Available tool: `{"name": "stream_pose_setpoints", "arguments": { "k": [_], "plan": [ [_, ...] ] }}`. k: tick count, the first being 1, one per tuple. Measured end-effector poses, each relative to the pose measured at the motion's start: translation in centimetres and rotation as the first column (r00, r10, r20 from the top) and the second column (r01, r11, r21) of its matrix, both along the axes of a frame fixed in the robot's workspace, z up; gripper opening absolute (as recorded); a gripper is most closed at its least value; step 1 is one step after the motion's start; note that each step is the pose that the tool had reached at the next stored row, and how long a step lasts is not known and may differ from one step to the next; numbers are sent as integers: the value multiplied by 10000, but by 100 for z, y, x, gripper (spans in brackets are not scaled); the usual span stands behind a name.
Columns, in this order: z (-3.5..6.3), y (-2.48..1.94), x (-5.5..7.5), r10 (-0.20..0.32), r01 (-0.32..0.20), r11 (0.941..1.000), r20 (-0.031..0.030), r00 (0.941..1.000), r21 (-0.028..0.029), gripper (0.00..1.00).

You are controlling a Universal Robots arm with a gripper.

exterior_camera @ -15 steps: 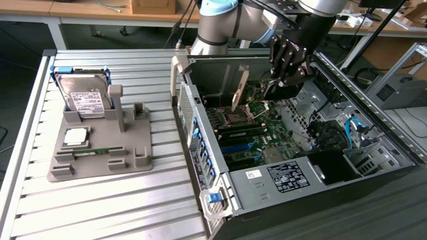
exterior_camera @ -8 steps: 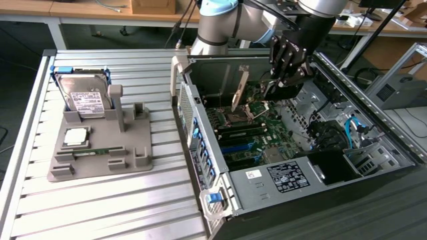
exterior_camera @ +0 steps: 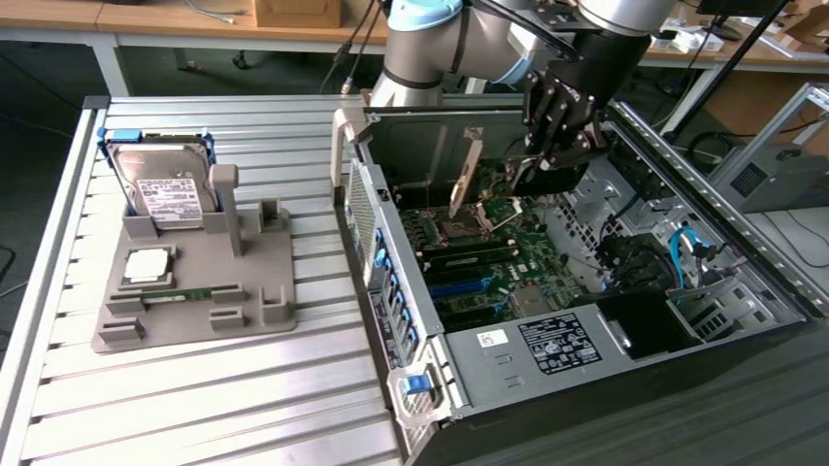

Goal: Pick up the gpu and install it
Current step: 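Insert the gpu into the slot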

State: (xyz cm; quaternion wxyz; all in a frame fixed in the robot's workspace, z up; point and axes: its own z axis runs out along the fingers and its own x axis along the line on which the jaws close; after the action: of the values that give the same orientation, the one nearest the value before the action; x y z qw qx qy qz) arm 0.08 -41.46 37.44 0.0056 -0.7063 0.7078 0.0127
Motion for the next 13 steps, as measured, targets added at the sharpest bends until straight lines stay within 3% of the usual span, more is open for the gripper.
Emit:
{"name": "stream_pose_setpoints", "arguments": {
  "k": [13],
  "plan": [
    [-77, -9, 0, 0, 0, 10000, 0, 10000, 1, 27]
  ]
}}
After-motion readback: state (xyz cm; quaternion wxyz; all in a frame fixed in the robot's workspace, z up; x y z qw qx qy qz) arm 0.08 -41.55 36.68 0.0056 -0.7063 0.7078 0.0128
